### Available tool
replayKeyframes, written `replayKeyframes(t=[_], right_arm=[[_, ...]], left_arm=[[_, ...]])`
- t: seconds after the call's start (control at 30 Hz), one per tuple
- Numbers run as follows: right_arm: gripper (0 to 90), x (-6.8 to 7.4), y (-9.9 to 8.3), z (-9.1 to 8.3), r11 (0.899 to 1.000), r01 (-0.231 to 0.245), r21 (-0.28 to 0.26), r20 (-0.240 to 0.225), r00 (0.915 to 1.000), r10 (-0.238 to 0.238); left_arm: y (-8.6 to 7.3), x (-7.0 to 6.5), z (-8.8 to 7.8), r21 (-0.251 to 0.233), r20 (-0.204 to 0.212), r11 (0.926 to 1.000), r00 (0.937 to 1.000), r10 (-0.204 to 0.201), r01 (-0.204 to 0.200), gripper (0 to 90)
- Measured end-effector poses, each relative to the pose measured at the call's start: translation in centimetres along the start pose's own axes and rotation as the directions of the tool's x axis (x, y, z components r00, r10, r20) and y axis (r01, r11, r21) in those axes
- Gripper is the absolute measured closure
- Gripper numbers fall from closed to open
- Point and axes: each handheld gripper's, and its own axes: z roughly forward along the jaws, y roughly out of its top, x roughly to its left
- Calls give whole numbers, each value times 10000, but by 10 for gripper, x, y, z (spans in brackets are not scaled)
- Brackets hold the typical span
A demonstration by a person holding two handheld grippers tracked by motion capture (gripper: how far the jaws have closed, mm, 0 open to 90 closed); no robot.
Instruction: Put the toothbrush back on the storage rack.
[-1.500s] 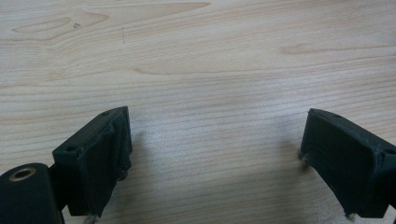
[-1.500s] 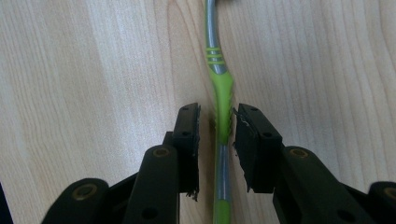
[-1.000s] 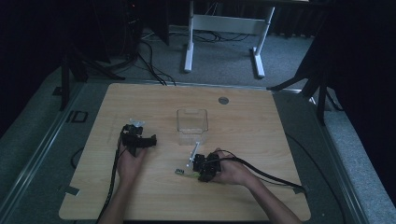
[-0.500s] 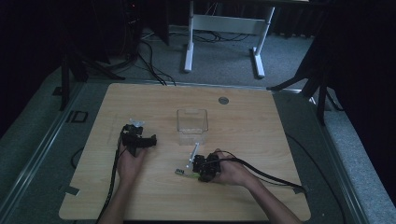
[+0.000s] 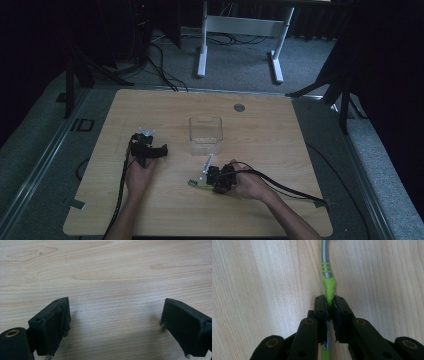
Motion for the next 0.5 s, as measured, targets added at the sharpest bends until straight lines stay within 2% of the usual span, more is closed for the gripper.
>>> replayKeyframes(t=[0.5], right_arm=[[822,-3,-1,-11,9975,-343,-621,1,9994,344]], left_arm=[[0,0,0,-3,0,10000,10000,-3,3,93]])
